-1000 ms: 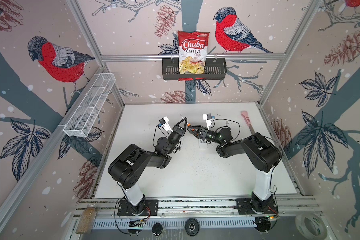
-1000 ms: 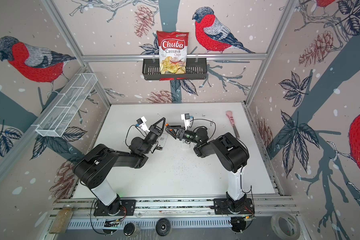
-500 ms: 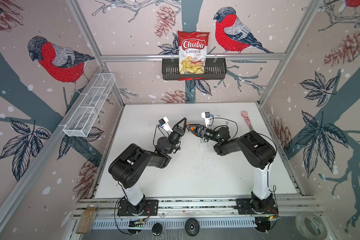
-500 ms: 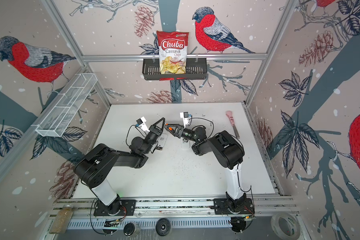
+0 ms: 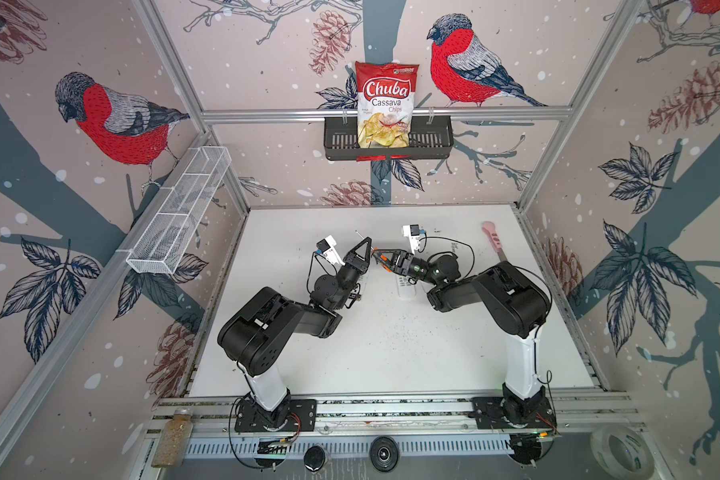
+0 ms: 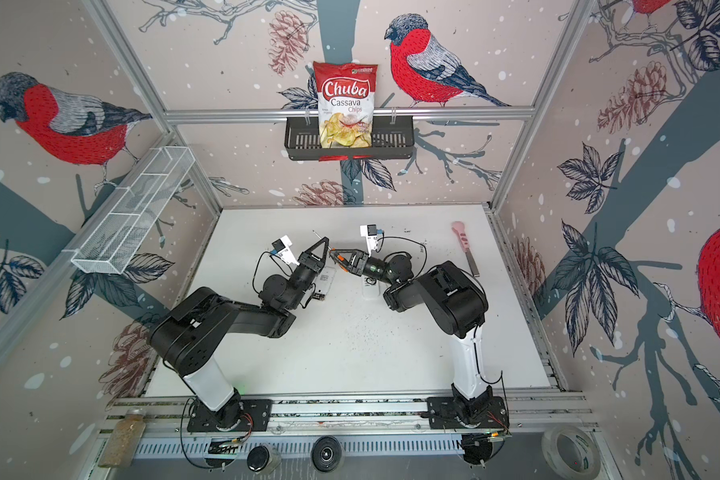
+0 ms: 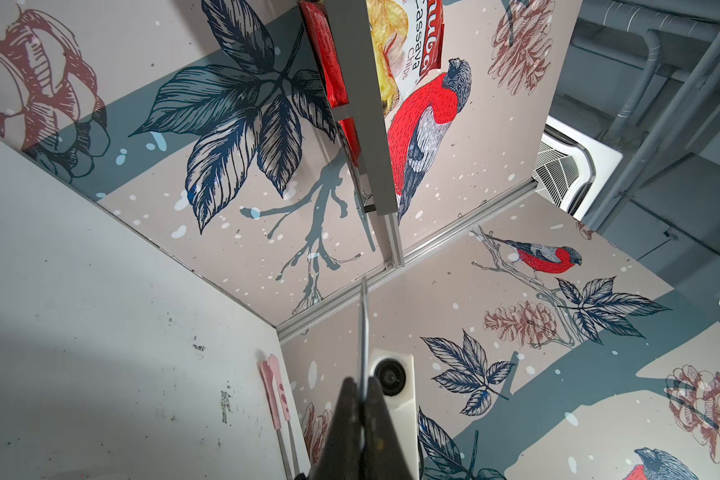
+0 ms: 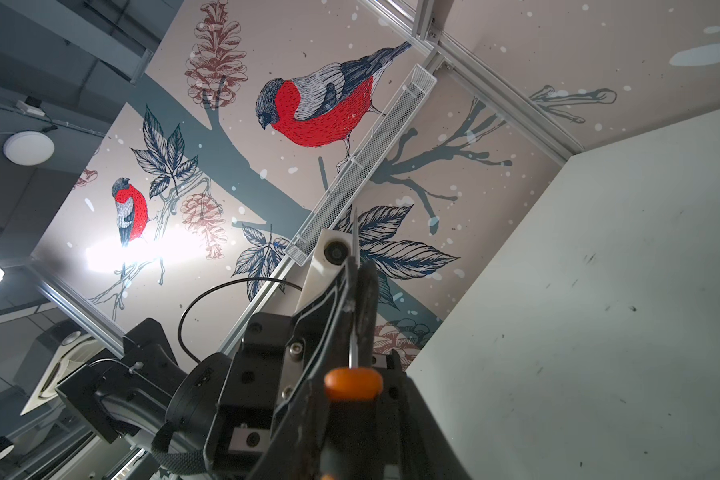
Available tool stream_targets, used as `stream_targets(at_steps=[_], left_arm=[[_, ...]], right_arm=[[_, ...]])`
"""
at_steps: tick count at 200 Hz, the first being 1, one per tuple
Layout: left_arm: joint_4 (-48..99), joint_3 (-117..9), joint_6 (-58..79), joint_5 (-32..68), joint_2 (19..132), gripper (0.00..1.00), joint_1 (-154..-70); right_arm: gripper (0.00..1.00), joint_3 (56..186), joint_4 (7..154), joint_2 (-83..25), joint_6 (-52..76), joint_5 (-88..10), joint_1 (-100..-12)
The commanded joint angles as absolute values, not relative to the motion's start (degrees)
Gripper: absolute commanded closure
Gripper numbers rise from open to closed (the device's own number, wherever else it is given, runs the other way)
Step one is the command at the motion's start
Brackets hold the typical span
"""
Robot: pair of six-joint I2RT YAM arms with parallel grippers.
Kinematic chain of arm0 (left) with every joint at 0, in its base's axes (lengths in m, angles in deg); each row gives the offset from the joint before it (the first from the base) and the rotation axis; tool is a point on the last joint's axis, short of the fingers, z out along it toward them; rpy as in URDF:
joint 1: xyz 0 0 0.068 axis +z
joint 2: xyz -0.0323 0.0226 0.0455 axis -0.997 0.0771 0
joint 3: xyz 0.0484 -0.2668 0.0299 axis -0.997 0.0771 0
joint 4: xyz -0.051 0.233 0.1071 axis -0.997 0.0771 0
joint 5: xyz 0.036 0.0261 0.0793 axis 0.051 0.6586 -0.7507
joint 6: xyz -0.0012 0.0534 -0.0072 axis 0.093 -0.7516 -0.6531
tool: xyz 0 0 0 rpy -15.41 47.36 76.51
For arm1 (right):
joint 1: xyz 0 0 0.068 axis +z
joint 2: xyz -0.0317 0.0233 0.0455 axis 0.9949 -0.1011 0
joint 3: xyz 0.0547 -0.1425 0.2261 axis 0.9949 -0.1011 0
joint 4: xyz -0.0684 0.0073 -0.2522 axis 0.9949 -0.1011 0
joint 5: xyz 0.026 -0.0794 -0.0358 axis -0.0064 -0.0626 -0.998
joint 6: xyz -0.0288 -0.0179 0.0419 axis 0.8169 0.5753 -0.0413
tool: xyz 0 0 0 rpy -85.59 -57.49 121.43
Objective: Unload the batteries from the remote control
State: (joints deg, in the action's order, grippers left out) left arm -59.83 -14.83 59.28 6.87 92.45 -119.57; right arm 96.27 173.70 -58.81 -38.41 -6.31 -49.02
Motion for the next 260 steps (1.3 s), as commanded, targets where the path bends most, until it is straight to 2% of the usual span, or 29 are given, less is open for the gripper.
stream_targets(at_steps=[1,16,45,66,93,135,147,165,177,243,260], left_arm=[[-73.2,-14.5,58.0,8.4,91.7,1.0,-119.6],[-73.2,-13.9,57.9,8.0,91.4,1.0,-119.5],[-73.2,-13.6,58.2,7.9,91.6,1.0,-119.3],[-73.3,-13.5,58.4,7.9,91.7,1.0,-119.3],[-73.3,-13.4,58.3,7.9,91.6,1.0,-119.3],[-73.3,-13.1,58.4,7.7,91.6,1.0,-119.3],[-73.2,-13.0,58.3,7.4,91.5,1.0,-119.3],[-73.2,-12.9,57.9,7.2,91.3,1.0,-119.3],[-73.2,-12.8,57.9,7.2,91.4,1.0,-119.2],[-73.2,-13.0,58.0,7.7,91.5,1.0,-118.8],[-73.2,-12.9,57.4,8.0,91.4,1.0,-118.6]], right_arm=[[0.63,97.1,182.1,-60.0,-41.2,-7.7,-49.3],[0.59,97.5,182.7,-60.7,-42.2,-6.6,-49.5],[0.61,97.6,183.1,-61.1,-42.8,-5.8,-49.6],[0.65,97.7,183.1,-61.1,-42.8,-6.0,-49.5],[0.78,97.9,182.8,-61.1,-42.9,-6.1,-49.5],[0.85,98.0,181.9,-61.1,-42.5,-6.0,-49.6],[0.82,97.9,181.6,-61.2,-42.5,-5.9,-49.6],[0.64,97.6,182.5,-61.2,-43.0,-5.7,-49.7],[0.57,97.3,183.5,-61.2,-43.6,-5.5,-49.8],[0.58,97.6,184.1,-61.2,-44.8,-3.0,-49.9],[0.54,98.5,185.2,-61.6,-46.2,-1.3,-49.8]])
